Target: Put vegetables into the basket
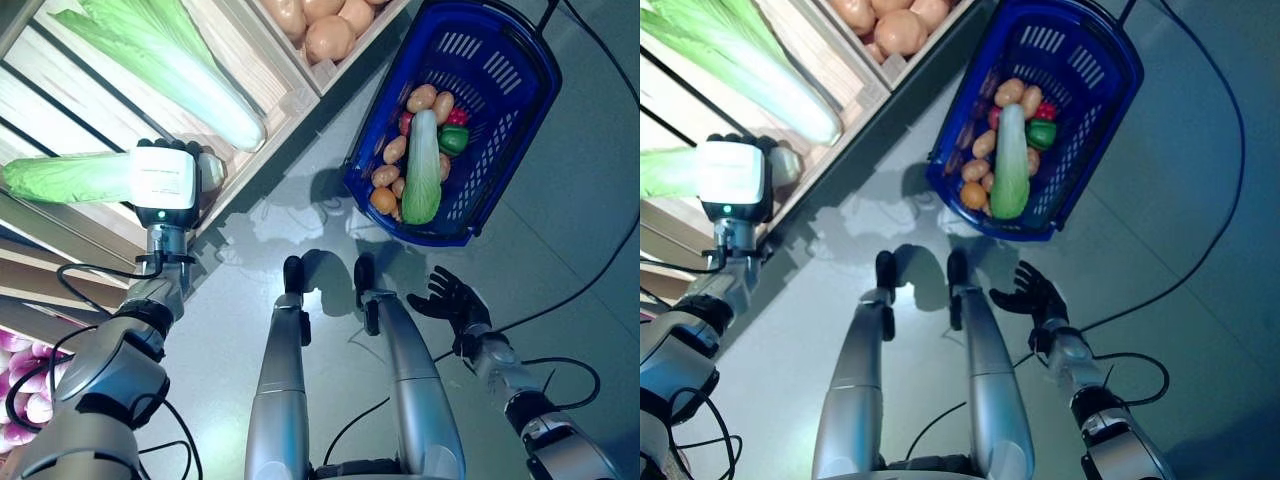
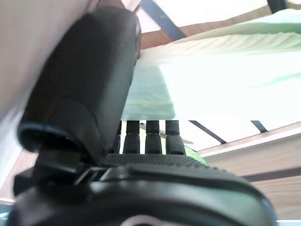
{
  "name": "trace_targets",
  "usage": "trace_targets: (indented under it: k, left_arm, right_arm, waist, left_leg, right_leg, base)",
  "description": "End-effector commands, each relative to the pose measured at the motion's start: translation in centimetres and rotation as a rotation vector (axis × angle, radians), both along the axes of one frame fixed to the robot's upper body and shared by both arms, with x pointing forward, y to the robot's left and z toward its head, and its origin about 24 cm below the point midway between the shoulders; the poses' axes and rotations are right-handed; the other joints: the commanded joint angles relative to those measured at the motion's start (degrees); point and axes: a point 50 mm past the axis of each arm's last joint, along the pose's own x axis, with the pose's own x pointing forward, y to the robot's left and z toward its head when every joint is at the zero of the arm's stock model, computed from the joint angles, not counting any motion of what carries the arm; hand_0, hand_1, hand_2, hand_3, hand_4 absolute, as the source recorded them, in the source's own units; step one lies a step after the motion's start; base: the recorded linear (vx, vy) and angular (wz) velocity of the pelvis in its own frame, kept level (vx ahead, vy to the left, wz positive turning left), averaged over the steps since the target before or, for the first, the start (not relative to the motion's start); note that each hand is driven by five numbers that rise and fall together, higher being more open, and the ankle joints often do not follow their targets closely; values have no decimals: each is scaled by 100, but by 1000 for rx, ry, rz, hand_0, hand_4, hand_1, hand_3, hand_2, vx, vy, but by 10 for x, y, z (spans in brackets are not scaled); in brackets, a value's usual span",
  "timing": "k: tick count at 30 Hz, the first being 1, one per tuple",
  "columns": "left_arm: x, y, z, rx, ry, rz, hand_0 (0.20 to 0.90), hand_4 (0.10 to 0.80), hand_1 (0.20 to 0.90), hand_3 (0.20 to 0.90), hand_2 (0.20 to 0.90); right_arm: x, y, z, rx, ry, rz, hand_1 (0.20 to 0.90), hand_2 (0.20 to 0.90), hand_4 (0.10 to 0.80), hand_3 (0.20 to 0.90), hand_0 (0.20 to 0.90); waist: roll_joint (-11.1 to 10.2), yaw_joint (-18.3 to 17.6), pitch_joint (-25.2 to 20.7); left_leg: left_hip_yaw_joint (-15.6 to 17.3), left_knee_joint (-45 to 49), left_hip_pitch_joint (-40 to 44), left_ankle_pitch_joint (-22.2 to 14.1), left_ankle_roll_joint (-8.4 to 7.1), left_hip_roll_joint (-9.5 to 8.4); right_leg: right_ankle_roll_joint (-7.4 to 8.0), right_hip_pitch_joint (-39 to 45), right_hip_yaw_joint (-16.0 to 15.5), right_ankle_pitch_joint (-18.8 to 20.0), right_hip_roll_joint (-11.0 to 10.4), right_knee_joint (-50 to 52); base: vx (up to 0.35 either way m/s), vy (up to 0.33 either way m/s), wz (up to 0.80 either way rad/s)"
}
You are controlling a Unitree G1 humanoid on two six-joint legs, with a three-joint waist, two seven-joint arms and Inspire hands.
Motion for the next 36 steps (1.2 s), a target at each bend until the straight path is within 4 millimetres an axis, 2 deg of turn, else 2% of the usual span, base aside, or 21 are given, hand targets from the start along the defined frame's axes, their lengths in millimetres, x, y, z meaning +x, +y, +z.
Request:
trace_targets:
  k: [1,6,10,11,12,17,20,23,27,32,33,34,36]
  left_arm:
    - [-3,2,22,-107,-224,-33,300,400,300,300,300]
    - [-14,0,22,-208,-338,-121,300,400,300,300,300]
    - [-33,-11,7,-357,-409,-232,300,400,300,300,300]
    - [-33,-11,7,-357,-409,-232,300,400,300,300,300]
    - [-42,-18,-1,-405,-426,-271,300,400,300,300,300]
    - [-65,-26,-8,-581,-449,-370,300,400,300,300,300]
    - [-80,-30,-4,-667,-469,-457,300,400,300,300,300]
    - [-90,-34,-3,-842,-475,-550,300,400,300,300,300]
    - [-102,-41,-12,-1133,-413,-656,300,400,300,300,300]
    - [-114,-56,-34,-1747,-153,-956,300,400,300,300,300]
    - [-114,-56,-34,-1750,-142,-965,300,400,300,300,300]
    - [-115,-65,-40,-1882,-82,-1051,300,400,300,300,300]
    - [-113,-78,-50,-2038,24,-1121,300,400,300,300,300]
  right_arm:
    - [-9,-13,6,4,-85,-66,900,900,800,900,900]
    - [-20,-16,-1,16,-79,-90,900,900,800,900,900]
    - [-34,-20,-10,14,-70,-112,900,900,800,900,900]
    - [-34,-20,-10,14,-70,-112,900,900,800,900,900]
    - [-39,-20,-13,1,-65,-106,900,900,800,900,900]
    - [-53,-20,-16,-31,-61,-89,900,900,800,900,900]
    - [-58,-20,-12,-39,-74,-84,900,900,800,900,900]
    - [-65,-21,-11,-41,-93,-92,900,900,800,900,900]
    - [-75,-17,-9,-27,-121,-102,900,900,800,900,900]
    - [-87,-8,2,-38,-161,-10,900,900,800,900,900]
    - [-87,-8,2,-39,-165,-6,900,900,800,900,900]
    - [-86,-6,10,-26,-199,22,900,900,800,900,900]
    - [-79,-2,31,-7,-299,88,900,900,800,900,900]
  waist:
    - [-1,89,-13]
    - [61,193,-13]
    - [147,381,-13]
    - [147,381,-13]
    - [179,468,-41]
    - [222,652,-411]
    - [210,698,-641]
    - [199,713,-884]
    - [163,745,-1188]
    - [127,766,-1671]
    - [127,766,-1672]
    - [123,765,-1764]
    - [107,747,-1899]
  left_leg:
    - [239,-149,288,59,263,-131]
    - [212,-415,805,117,229,-141]
    - [100,-946,1584,263,184,-214]
    - [100,-946,1584,263,184,-214]
    - [42,-1128,1830,309,184,-276]
    - [-117,-1790,2406,456,208,-319]
    - [-234,-2166,2795,516,215,-330]
    - [-370,-2459,3133,576,234,-341]
    - [-471,-2826,3600,614,256,-319]
    - [-486,-3453,4303,695,297,-251]
    - [-486,-3467,4318,699,297,-249]
    - [-493,-3615,4439,740,313,-231]
    - [-499,-3741,4581,770,329,-210]
  right_leg:
    - [19,766,-45,300,56,-575]
    - [31,1322,-71,315,-9,-921]
    - [66,2184,-136,395,-131,-1519]
    - [66,2184,-136,395,-131,-1519]
    - [76,2466,-214,420,-188,-1699]
    - [114,3095,-442,510,-288,-2313]
    - [149,3491,-503,592,-294,-2687]
    - [176,3848,-591,666,-310,-2970]
    - [237,4362,-653,784,-341,-3373]
    - [325,5025,-698,927,-320,-3889]
    - [326,5038,-698,929,-319,-3897]
    - [345,5135,-700,965,-304,-3980]
    - [391,5238,-670,1043,-304,-4103]
  base:
    - [12,-45,0]
    - [29,-53,-1]
    - [67,-49,3]
    - [94,-42,1]
    - [93,-38,2]
    - [106,-58,16]
    - [133,-66,15]
    - [105,-46,19]
    - [148,-33,16]
    - [189,-9,9]
    - [104,-16,15]
    - [104,-21,12]
    - [110,-21,8]
